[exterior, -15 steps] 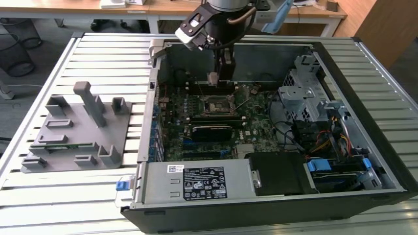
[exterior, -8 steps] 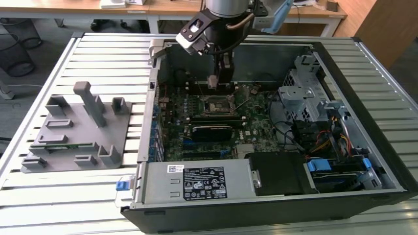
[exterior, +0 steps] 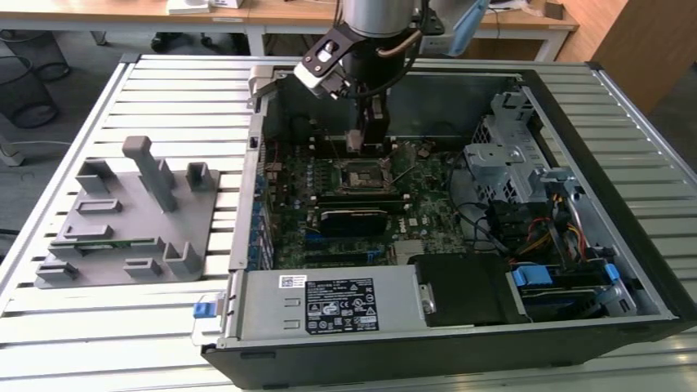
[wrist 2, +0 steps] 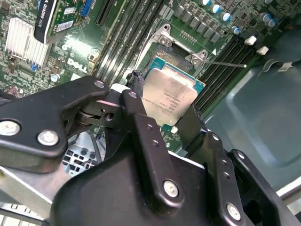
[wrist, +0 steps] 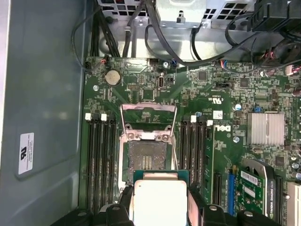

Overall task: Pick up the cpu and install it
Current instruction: 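Place the cpu into insertion slot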

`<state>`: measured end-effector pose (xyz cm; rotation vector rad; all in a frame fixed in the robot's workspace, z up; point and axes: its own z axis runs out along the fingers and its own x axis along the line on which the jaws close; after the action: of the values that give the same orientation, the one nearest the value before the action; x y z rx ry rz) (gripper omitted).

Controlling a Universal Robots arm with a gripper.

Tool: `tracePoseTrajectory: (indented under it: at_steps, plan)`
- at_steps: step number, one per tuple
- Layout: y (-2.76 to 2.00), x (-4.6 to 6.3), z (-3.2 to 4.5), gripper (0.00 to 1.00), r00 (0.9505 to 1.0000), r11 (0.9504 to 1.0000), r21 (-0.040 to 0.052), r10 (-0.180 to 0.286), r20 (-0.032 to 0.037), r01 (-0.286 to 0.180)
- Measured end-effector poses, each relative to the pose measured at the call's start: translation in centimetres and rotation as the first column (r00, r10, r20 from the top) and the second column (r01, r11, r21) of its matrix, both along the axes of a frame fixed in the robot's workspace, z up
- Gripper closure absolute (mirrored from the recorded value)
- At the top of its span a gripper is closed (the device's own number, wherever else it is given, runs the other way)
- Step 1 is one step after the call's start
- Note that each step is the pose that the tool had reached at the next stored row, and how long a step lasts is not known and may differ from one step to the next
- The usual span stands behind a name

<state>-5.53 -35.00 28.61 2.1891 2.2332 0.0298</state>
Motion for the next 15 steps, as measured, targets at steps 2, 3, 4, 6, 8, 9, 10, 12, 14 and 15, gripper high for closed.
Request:
tracePoseTrajectory:
  at_steps: [2,3,4,6,8,9,10,12,14,15]
  plan:
    - [0.01,0.0,-0.2,0.46,1.0,1.0,-0.0001,0.001,0.0,-0.001]
    - [0.04,0.0,-0.33,0.46,1.0,1.0,-0.0001,0.003,0.0,-0.003]
    - [0.08,0.1,-0.48,0.46,1.0,1.0,-0.0001,0.008,-0.0001,-0.008]
    - [0.1,0.1,-0.74,0.46,0.9997,0.9997,-0.0001,0.025,0.0,-0.025]
    - [0.1,0.1,-0.96,0.46,0.9994,0.9994,-0.0001,0.033,0.0,-0.033]
    - [0.11,0.2,-1.08,0.46,0.9994,0.9994,0.0,0.033,0.0,-0.033]
    - [0.11,0.2,-1.19,0.46,0.9994,0.9994,0.0,0.033,-0.0001,-0.033]
    - [0.11,0.4,-1.39,0.46,0.9994,0.9994,0.0,0.033,-0.0001,-0.033]
    - [0.15,0.5,-1.58,0.46,0.9994,0.9994,-0.0001,0.033,-0.0001,-0.033]
    - [0.19,0.5,-1.67,0.46,0.9994,0.9994,-0.0001,0.033,-0.0001,-0.033]
